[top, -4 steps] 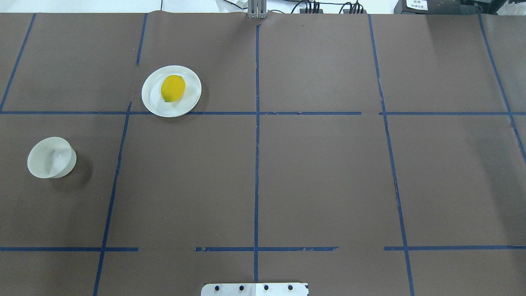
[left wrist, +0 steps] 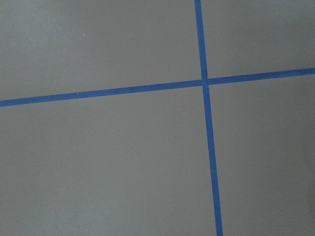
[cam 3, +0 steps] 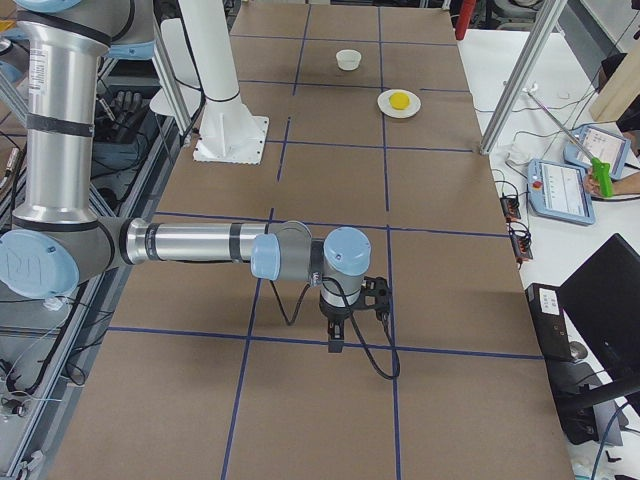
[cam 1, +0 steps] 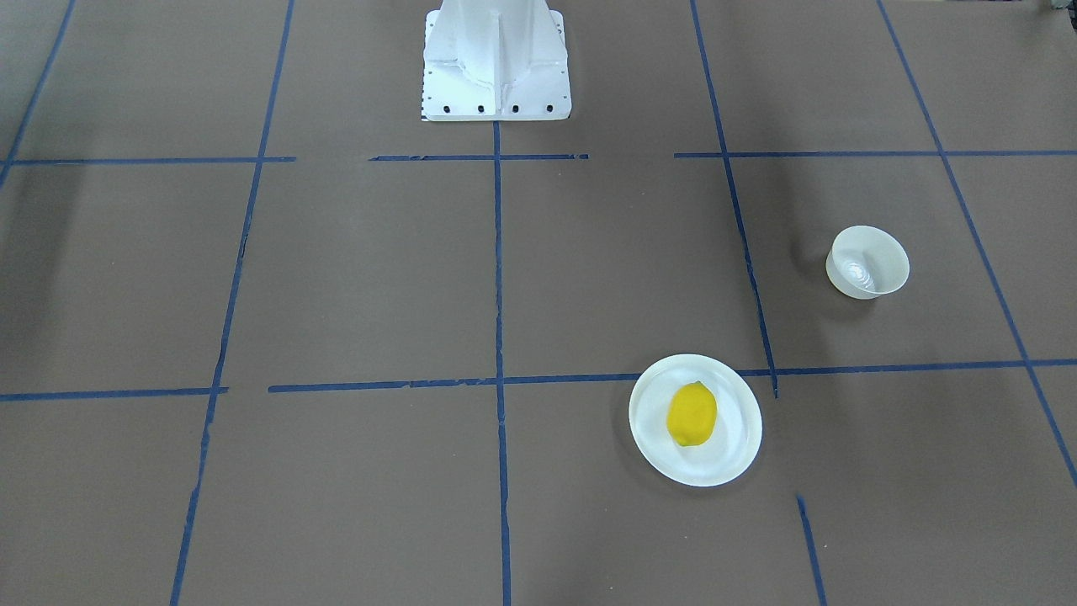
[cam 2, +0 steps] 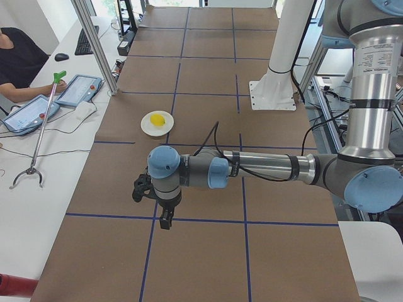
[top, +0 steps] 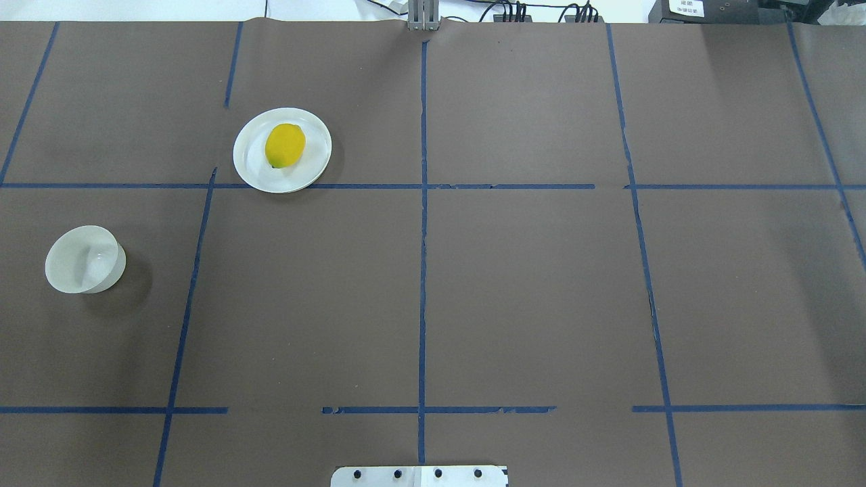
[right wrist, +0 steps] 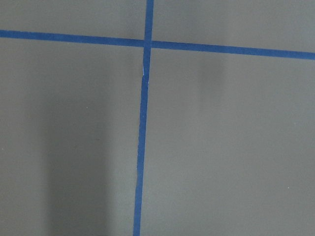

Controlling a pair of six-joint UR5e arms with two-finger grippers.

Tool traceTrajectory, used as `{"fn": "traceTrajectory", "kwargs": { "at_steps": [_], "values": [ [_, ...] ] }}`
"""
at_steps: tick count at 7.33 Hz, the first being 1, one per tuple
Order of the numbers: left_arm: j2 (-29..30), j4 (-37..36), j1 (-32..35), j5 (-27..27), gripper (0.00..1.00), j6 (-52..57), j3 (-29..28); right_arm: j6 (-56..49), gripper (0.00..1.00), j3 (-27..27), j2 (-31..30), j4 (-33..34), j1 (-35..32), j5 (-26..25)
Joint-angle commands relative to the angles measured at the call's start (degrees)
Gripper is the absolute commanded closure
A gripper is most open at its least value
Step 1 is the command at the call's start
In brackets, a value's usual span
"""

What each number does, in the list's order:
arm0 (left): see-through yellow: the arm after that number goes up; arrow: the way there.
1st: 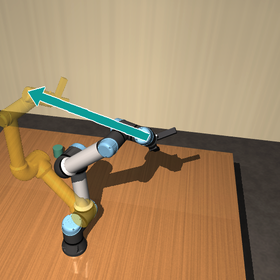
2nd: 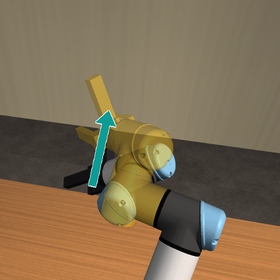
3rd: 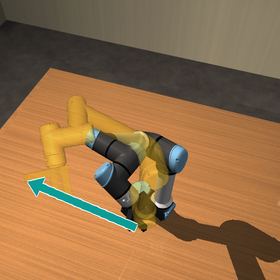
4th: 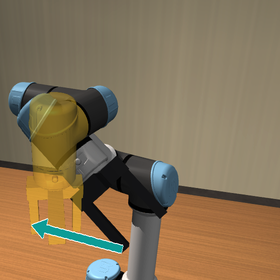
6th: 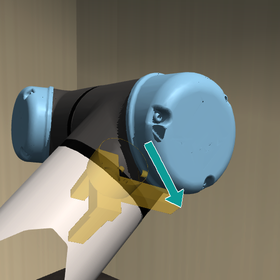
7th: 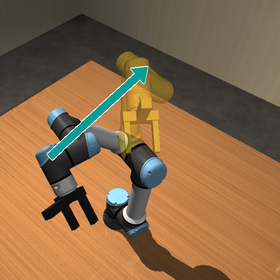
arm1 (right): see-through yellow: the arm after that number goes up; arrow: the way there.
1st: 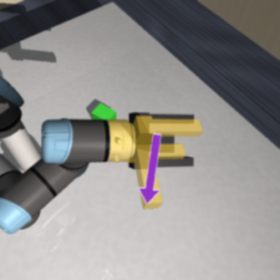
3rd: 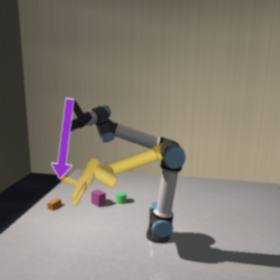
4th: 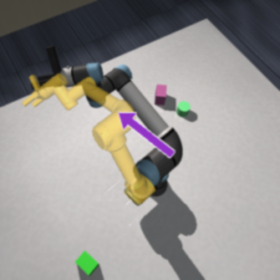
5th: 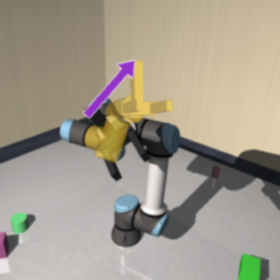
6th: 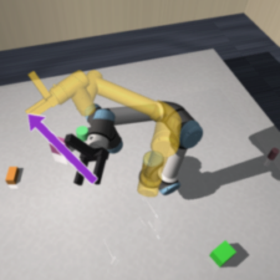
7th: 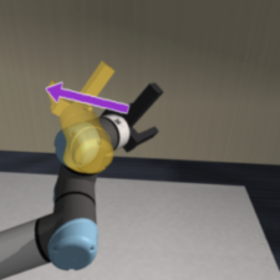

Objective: Move lemon from plate to bowl

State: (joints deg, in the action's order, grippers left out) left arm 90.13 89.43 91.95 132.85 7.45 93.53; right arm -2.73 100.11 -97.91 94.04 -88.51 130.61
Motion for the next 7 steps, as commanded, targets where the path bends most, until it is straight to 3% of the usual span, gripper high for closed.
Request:
{"fn": "traceTrajectory", "kwargs": {
  "at_steps": [1,3,5,7],
  "values": [
    [5.11,-0.04,-5.43,0.56,0.0,-0.41,1.29,0.0,0.0,0.0,0.0,0.0,0.0,0.0],
    [10.63,-0.04,-13.78,1.53,0.0,-13.42,6.56,0.0,0.0,0.0,0.0,0.0,0.0,0.0],
    [16.1,0.13,-23.87,1.27,0.0,-28.48,5.7,0.0,0.0,0.0,0.0,0.0,0.0,0.0],
    [21.98,0.04,-29.43,1.09,0.0,-36.24,4.56,0.0,0.0,0.0,0.0,0.0,0.0,0.0]
  ]
}}
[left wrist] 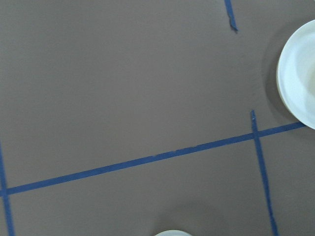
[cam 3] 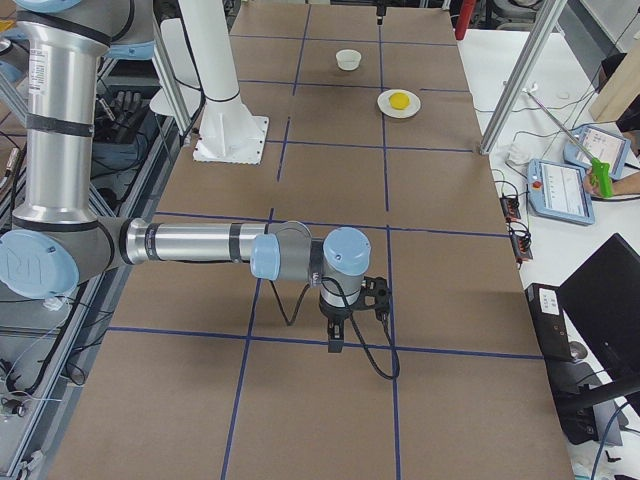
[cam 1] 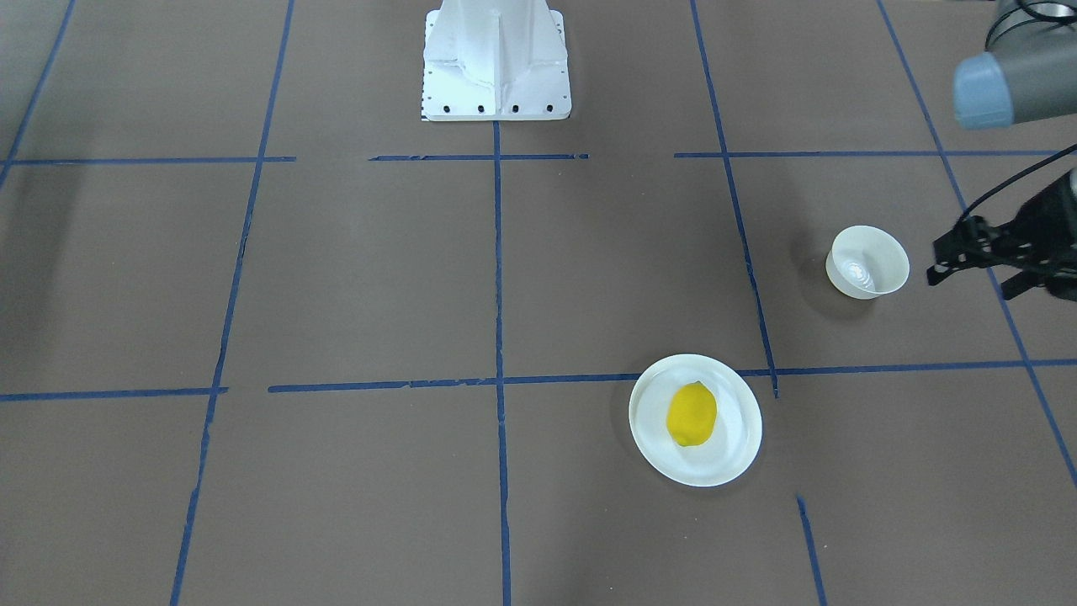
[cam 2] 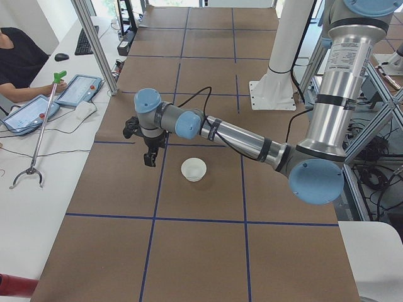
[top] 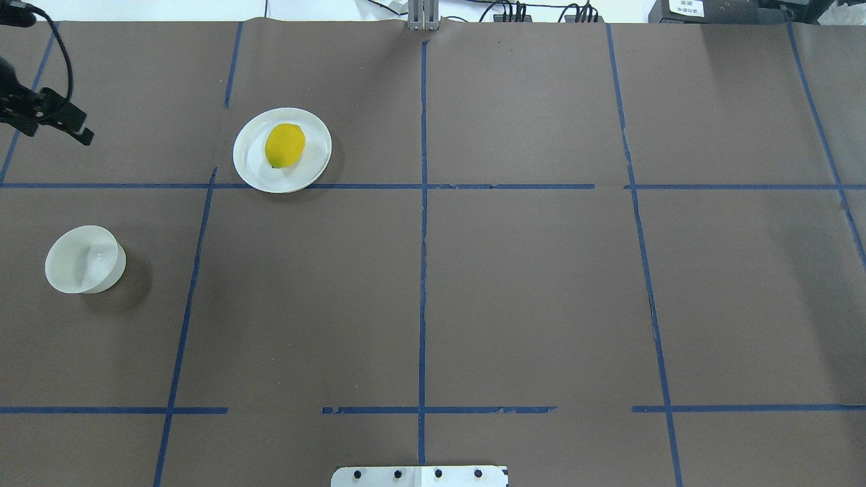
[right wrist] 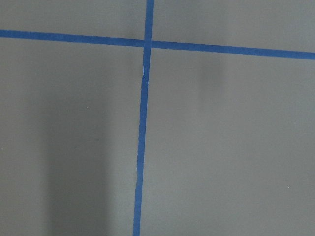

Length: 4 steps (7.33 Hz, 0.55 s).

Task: Move lemon from plate to bowl
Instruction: 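Move the left gripper over the yellow lemon on the white plate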

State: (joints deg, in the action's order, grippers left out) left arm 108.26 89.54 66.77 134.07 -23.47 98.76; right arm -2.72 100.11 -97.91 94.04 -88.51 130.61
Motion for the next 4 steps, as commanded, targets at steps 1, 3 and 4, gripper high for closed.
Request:
{"fn": "traceTrajectory", "kwargs": {
  "at_steps": [1,3,4],
  "values": [
    [6.24,-0.07,-7.33,-0.13,0.0,-7.44,-1.72,0.0,0.0,0.0,0.0,0.0,0.0,0.0],
    [13.25,3.24,-9.82,-2.83,0.0,-12.61,-9.51,0.0,0.0,0.0,0.0,0.0,0.0,0.0],
    [16.51,7.88,-11.47,-5.29,0.0,-17.09,-14.42,0.0,0.0,0.0,0.0,0.0,0.0,0.0]
  ]
}}
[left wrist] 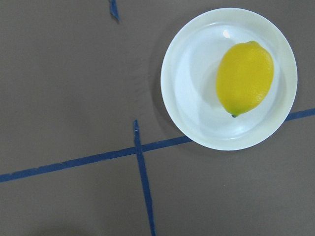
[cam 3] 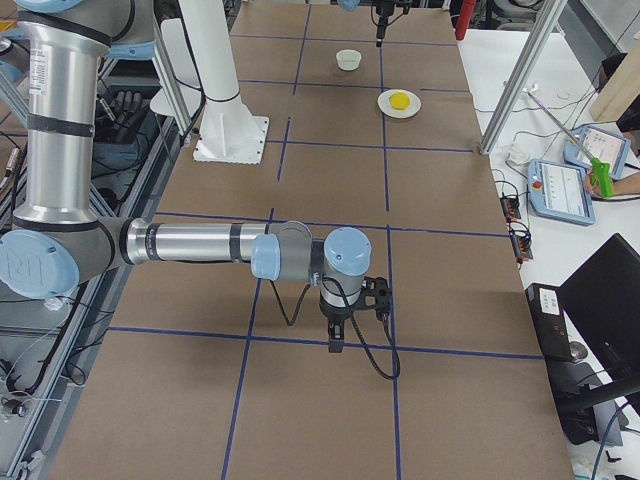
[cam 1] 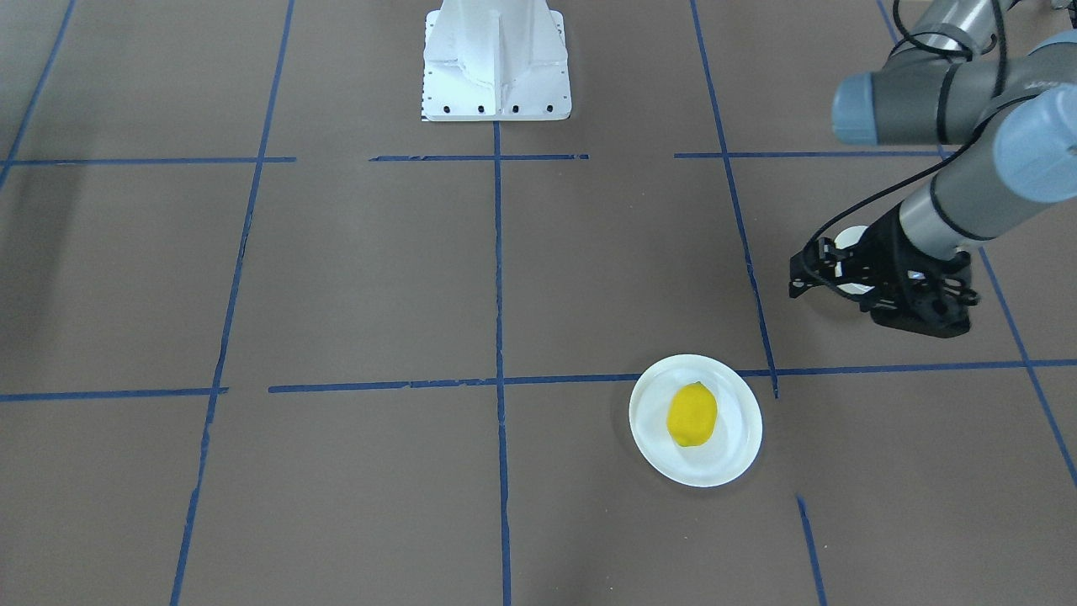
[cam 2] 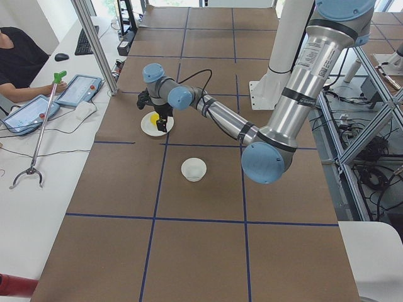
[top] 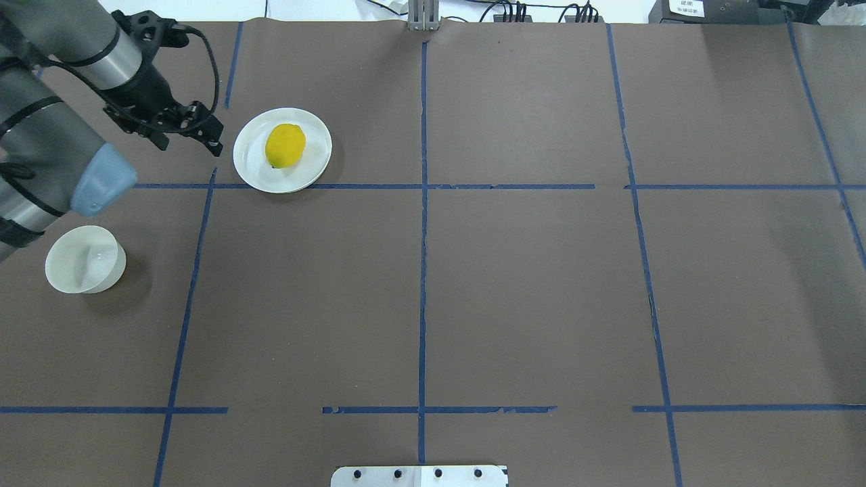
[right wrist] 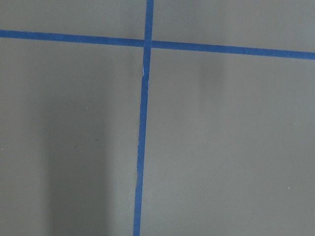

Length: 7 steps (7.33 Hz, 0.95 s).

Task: Move lemon from plate to bowl
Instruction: 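Move the left gripper over the yellow lemon on the white plate, then lower the left gripper and close it around the lemon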

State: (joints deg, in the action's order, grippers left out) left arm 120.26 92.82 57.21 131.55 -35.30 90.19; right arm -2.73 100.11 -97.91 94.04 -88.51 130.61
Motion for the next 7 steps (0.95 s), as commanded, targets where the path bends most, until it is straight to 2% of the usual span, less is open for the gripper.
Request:
{"fn": "traceTrajectory", "kwargs": {
  "at_steps": [1,3,7],
  "values": [
    [6.9,7.17,-3.23,-4.7,0.0,-7.14,-10.0,0.0,0.0,0.0,0.0,0.0,0.0,0.0],
    [11.48,12.54,-3.77,-6.04,0.0,-8.65,-19.05,0.0,0.0,0.0,0.0,0.0,0.0,0.0],
    [13.69,18.08,-5.35,-6.13,0.0,-11.02,-25.31,0.0,0.0,0.0,0.0,0.0,0.0,0.0]
  ]
}}
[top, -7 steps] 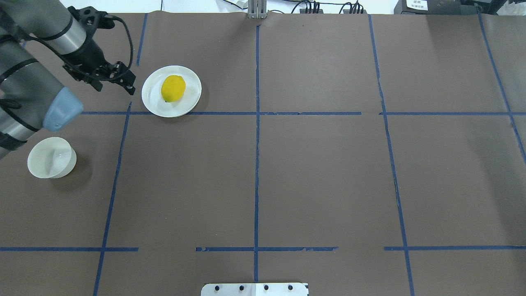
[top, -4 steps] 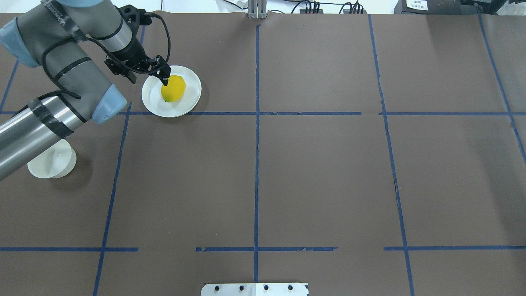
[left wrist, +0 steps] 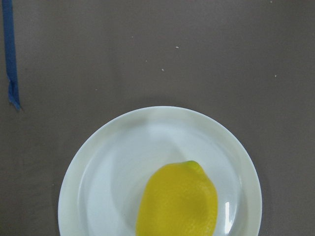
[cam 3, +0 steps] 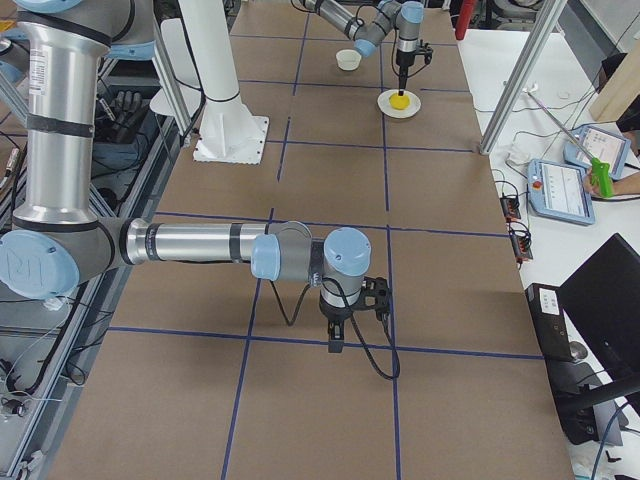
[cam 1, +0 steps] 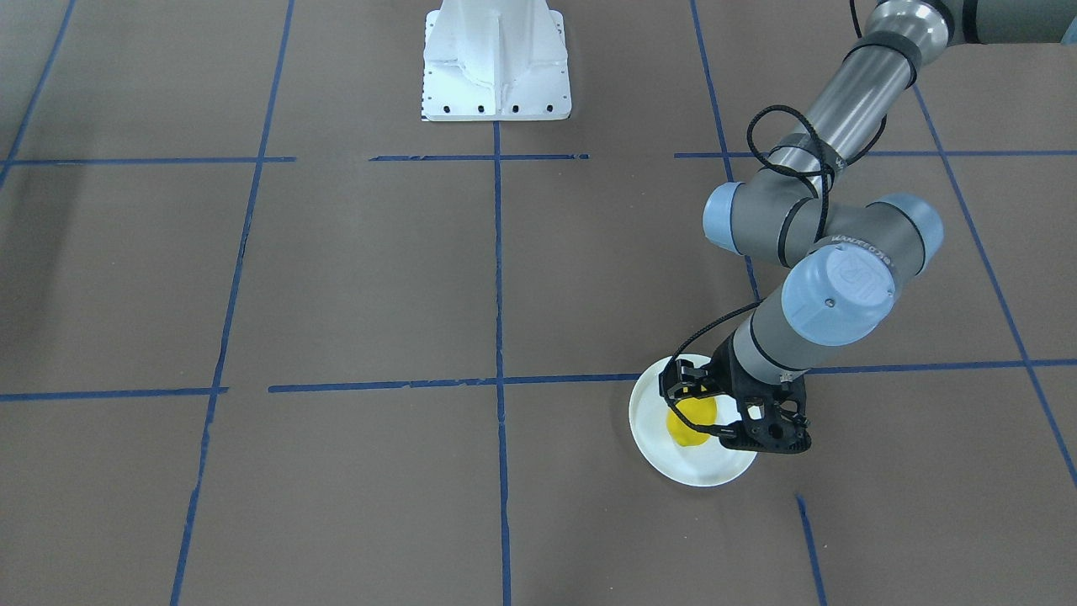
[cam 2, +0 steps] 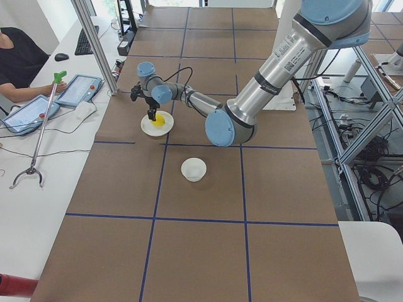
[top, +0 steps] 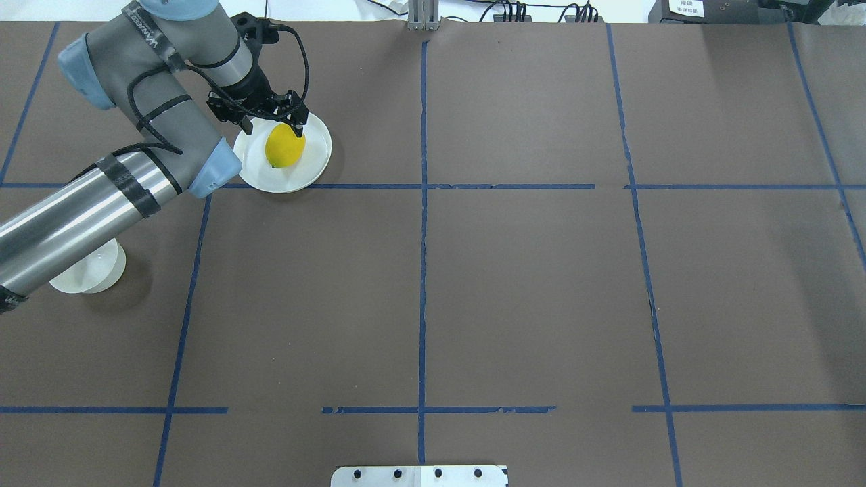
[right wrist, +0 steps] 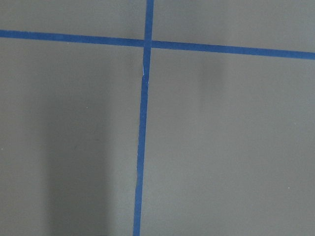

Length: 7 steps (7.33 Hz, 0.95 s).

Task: Move lemon from plate to bowl
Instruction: 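Lower the left gripper and close it around the lemon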

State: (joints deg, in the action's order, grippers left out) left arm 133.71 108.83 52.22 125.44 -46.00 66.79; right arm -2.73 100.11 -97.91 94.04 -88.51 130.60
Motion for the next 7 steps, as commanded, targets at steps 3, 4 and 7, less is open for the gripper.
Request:
{"fn": "traceTrajectory", "kwargs": {
  "at_steps": [3,4,7],
  "values": [
    [0.32,9.01,-2.38,-0.2,0.0,-2.5,-7.01,0.0,0.0,0.0,0.0,0.0,0.0,0.0],
    [0.23,9.29,-2.73,-0.2,0.0,-2.51,-7.46,0.0,0.0,0.0,0.0,0.0,0.0,0.0],
    [0.58,9.11,-2.74,-0.2,0.91,-3.13,-7.29,0.0,0.0,0.0,0.0,0.0,0.0,0.09]
  ]
}}
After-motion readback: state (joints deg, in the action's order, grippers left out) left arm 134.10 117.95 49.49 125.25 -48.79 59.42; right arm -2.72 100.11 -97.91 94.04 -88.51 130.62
